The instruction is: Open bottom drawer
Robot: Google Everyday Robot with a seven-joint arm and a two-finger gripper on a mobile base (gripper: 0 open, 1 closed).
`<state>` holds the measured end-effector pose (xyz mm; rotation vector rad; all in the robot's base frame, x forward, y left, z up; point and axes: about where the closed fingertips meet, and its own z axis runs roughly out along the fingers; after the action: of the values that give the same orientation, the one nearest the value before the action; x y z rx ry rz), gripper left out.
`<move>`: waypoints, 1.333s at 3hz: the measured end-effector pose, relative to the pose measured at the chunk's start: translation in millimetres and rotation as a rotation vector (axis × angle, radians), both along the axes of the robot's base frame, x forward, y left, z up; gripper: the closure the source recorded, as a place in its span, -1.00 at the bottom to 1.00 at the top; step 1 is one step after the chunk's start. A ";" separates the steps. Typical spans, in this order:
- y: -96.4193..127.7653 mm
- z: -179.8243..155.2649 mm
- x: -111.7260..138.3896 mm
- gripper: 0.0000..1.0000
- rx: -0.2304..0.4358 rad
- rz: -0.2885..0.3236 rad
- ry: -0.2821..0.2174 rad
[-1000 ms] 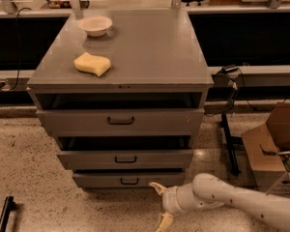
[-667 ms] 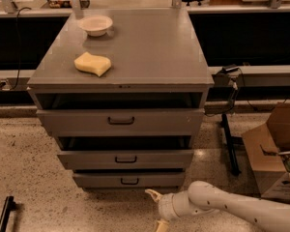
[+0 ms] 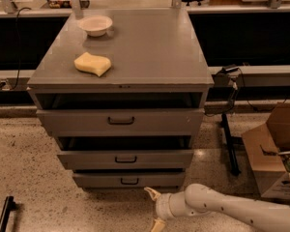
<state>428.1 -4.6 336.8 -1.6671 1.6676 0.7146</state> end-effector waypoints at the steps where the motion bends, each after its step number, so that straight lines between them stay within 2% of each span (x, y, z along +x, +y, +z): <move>1: -1.9 -23.7 29.8 -1.00 -0.044 -0.083 -0.056; 2: -8.8 -48.5 66.8 -1.00 -0.090 -0.105 -0.076; 3: -8.8 -48.5 66.9 -1.00 -0.090 -0.105 -0.077; 4: -17.5 -50.5 75.2 -1.00 -0.134 -0.131 -0.119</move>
Offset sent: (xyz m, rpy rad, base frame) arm 0.1076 -0.0213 -0.0768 -0.1466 -0.0866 -0.1191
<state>503.3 -22.1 286.3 -1.6399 1.7528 0.4404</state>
